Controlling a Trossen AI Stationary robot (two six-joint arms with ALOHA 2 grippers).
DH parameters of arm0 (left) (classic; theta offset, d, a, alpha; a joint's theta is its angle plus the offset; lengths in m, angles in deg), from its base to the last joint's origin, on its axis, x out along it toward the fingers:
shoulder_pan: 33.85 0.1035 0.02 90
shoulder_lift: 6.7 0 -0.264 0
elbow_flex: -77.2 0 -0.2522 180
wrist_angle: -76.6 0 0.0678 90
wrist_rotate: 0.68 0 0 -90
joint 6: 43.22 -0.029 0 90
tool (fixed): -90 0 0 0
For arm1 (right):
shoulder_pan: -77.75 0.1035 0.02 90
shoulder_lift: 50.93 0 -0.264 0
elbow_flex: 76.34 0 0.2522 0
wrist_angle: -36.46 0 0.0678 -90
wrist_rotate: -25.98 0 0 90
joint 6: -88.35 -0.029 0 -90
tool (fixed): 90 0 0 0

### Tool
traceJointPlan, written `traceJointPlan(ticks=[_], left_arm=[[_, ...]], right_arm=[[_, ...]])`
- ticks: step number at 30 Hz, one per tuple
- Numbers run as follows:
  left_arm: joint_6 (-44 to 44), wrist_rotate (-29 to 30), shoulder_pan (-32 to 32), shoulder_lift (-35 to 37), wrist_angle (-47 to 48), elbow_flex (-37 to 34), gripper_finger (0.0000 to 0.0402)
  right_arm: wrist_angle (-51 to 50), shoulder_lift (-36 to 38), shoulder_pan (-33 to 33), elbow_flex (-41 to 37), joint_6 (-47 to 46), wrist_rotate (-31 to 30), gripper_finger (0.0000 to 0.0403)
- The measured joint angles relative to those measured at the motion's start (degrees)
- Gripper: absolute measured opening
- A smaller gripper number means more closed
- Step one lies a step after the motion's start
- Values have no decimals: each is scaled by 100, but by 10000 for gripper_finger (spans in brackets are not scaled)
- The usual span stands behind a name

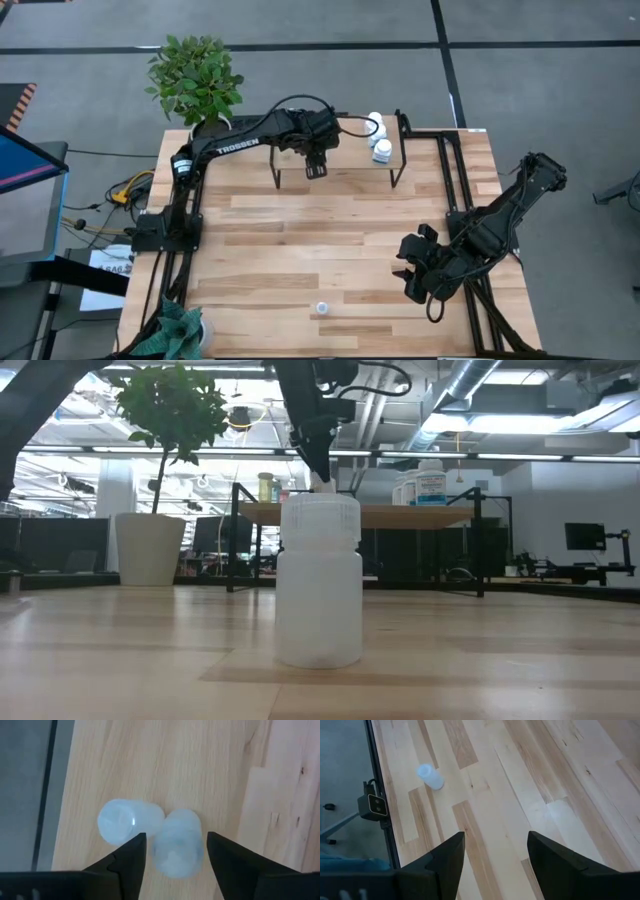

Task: Pick and place medicine bottles onto shelf by color
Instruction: Put the left transparent pill bottle on the shelf, then put the transparent pill bottle on the shelf

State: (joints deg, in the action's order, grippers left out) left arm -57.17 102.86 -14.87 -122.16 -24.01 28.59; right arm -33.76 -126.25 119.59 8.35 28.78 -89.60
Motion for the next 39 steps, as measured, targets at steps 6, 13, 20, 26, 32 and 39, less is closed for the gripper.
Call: traceJointPlan(ticks=[6, 13, 20, 26, 32, 39], left_arm=[[-2, 81, -2, 0, -18, 0, 208], [-42, 379, -49, 0, 10, 148, 208], [210, 482, -233, 5, 611, 1052, 209], [1187, 390, -551, 50, 1402, 1752, 209], [2110, -462, -929, 168, 2108, 1683, 209], [2523, -1356, -1631, 200, 2431, 1462, 209]], right_arm=[[1, 2, 0, 0, 0, 2, 240], [-1, 2, 0, 0, 0, 2, 240], [-5, 0, 0, 0, 0, 2, 240], [0, 1, 0, 0, -69, 2, 240], [11, 2, 0, 0, -57, 2, 240], [206, -40, -105, 0, -7, 0, 240]])
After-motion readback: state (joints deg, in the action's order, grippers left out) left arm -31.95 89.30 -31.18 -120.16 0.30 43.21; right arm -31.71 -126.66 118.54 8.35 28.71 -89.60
